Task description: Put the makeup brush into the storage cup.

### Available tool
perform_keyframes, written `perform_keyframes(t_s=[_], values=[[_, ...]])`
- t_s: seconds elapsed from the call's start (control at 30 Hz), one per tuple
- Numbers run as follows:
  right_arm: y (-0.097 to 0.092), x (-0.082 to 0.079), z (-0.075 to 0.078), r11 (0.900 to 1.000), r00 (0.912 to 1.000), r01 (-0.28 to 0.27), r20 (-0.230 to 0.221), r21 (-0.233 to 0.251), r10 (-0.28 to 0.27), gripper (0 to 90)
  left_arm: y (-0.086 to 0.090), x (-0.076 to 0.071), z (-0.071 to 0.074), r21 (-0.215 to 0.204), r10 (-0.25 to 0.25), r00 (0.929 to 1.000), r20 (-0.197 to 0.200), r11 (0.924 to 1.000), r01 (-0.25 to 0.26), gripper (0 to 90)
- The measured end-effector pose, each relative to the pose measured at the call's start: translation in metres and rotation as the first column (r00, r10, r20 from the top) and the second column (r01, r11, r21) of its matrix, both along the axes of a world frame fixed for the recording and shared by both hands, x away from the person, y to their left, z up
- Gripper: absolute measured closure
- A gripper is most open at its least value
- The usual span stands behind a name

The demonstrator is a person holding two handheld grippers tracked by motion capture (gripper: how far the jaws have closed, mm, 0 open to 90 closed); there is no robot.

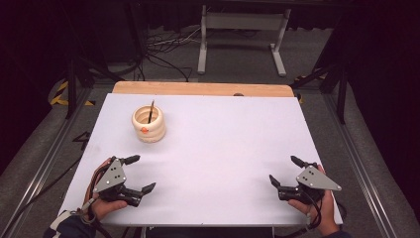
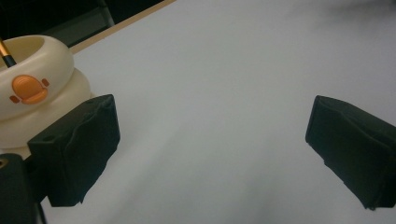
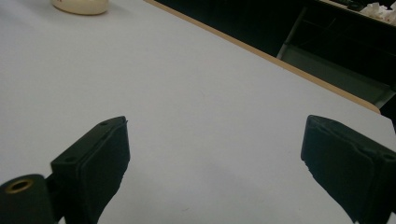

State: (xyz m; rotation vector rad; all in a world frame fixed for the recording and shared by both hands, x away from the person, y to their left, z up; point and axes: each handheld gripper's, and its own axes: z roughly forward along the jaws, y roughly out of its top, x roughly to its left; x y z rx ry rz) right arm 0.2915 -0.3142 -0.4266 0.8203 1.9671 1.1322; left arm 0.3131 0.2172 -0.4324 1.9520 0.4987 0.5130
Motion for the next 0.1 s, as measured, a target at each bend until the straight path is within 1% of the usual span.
perform_keyframes(t_s=[0.1], values=[[-0.0001,0.0001,0.0,1.0,1.0,-0.001,-0.001,0.002,0.001,8.6,0.0007,0.0015,0.0003,-0.001,0.005,1.0,-0.003,1.0,-0.005,3.7]])
